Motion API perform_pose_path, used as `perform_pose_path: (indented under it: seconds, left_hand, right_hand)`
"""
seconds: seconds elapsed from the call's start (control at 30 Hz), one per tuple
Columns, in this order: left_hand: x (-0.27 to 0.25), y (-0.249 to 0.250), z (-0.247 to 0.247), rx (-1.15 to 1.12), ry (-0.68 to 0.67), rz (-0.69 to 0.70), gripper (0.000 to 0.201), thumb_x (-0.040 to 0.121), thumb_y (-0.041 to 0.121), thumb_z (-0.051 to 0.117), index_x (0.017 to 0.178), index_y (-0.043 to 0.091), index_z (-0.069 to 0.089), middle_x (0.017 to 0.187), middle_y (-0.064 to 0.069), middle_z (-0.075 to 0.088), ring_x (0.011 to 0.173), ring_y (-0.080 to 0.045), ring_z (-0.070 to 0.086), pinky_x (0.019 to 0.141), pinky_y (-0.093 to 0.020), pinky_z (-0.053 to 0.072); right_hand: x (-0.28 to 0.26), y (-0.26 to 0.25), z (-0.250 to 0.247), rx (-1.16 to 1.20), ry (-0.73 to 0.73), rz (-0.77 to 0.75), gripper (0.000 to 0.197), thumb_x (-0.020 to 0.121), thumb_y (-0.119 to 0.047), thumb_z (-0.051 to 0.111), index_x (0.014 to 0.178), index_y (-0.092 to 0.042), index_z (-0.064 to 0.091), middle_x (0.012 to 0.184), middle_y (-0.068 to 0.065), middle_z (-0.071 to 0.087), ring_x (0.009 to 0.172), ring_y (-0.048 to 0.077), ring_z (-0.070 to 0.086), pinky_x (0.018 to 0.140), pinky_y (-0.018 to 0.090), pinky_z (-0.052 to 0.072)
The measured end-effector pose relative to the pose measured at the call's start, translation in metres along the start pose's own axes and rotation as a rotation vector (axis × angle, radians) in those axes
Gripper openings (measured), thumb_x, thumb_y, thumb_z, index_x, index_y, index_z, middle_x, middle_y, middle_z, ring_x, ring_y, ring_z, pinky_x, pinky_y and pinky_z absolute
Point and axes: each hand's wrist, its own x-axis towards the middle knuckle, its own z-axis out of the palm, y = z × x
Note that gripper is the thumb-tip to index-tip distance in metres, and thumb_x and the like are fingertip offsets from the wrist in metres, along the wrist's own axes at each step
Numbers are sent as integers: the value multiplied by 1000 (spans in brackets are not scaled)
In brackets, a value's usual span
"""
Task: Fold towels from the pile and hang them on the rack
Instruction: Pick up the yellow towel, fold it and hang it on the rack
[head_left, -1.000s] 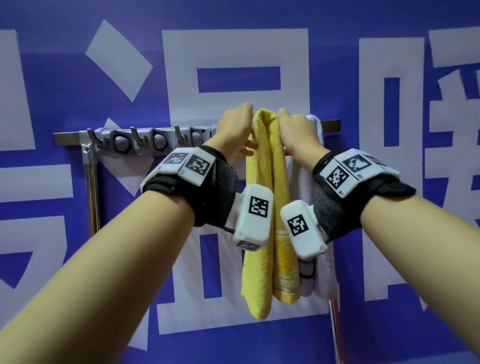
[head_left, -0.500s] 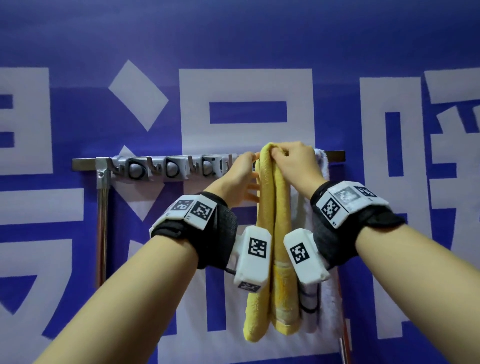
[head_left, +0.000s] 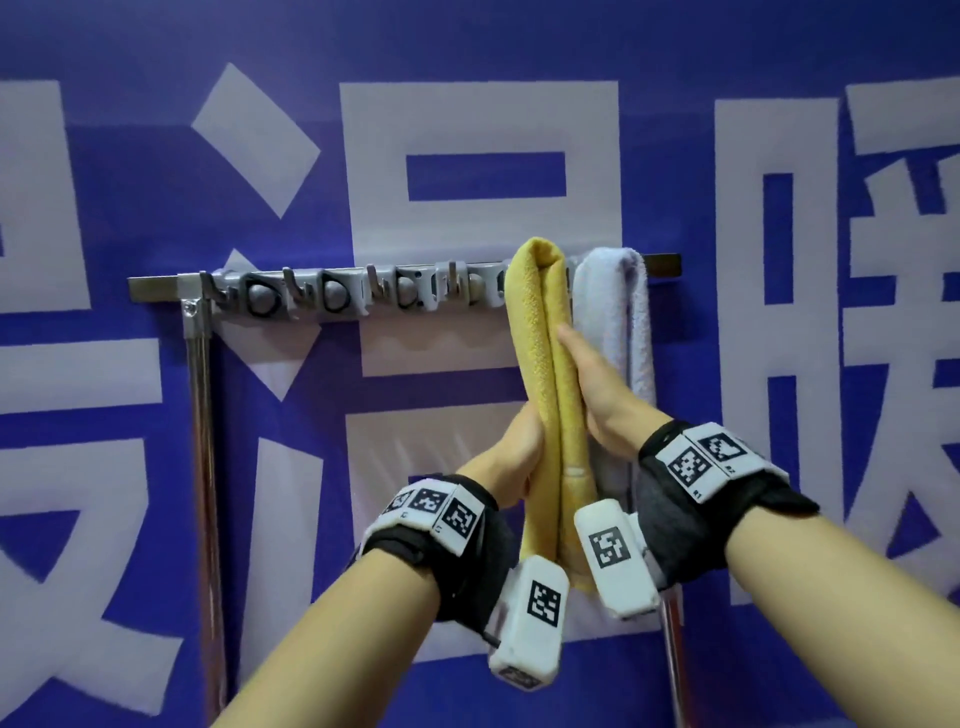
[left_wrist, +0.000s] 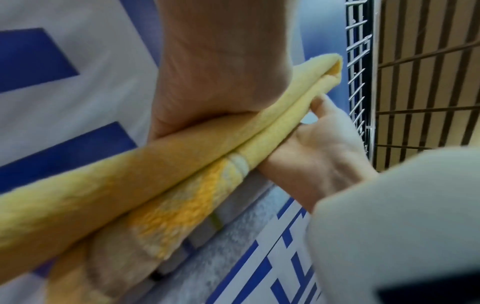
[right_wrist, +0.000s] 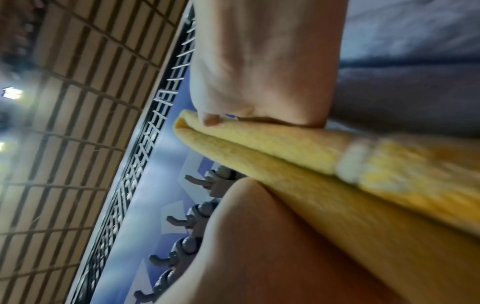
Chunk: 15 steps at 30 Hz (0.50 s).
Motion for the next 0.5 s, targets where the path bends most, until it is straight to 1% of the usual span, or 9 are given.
perform_pose_path:
  seconds: [0.07,0.1,0.17,0.2,0.23,0.27,0.33,0.4,0.5]
  left_hand:
    - [-3,-13,7,-54,2,-33,46,100,42,30,90,12,64,74,-9,68,64,-16,67,56,-24,54]
    - [-5,-18,10,-65,14,-38,44,100,42,31,98,11,63,80,-11,67,70,-18,67,58,-25,55]
    - [-10,-25,14,-62,58,-15,36,102,35,30,104,13,58,91,-11,61,90,-20,61,73,-30,54]
    - [-13,-29,15,-54,59,-6,31,103,31,30,99,15,57,92,-9,59,93,-20,57,79,-31,50]
    - [-14,-34,14,-39,58,-10,28,103,28,30,92,19,54,90,-4,56,89,-18,55,78,-32,48]
    - [-16,-40,14,-30,55,-24,27,102,27,30,86,23,52,87,1,54,83,-14,54,75,-31,47]
    - [-20,-53,14,-32,83,-64,28,102,27,29,83,25,50,85,6,53,76,-9,52,72,-29,46]
    - [-23,-64,17,-42,121,-78,30,102,26,28,82,25,50,81,6,53,74,-9,52,70,-28,46]
    - [-28,-79,23,-84,190,-64,37,101,12,26,69,18,43,65,2,43,66,-8,44,57,-15,46]
  right_hand:
    - [-10,22,-6,92,29,76,41,99,-42,34,88,-16,64,86,5,67,84,16,61,90,32,47]
    - [-15,32,-9,106,41,103,43,99,-42,33,86,-16,65,86,6,68,85,16,62,89,31,48]
    - [-25,51,-13,122,65,155,46,99,-42,33,86,-14,66,85,7,69,84,15,64,84,29,51]
    - [-32,59,-13,118,75,181,46,99,-41,33,85,-13,67,82,7,70,82,15,66,80,28,52]
    - [-38,66,-13,111,88,201,44,100,-39,34,85,-13,67,81,7,70,83,15,66,79,27,52]
    - [-44,74,-12,100,106,225,43,100,-37,34,88,-12,67,83,8,70,89,18,65,82,28,52]
    - [-53,92,-13,78,142,273,43,99,-38,35,101,-9,66,92,10,68,99,22,61,89,33,50]
    - [-64,107,-14,44,162,306,42,98,-40,38,109,-10,64,96,11,67,100,22,61,88,35,51]
    - [-77,124,-18,1,191,336,38,98,-39,38,106,-14,66,113,15,66,113,25,58,103,42,44]
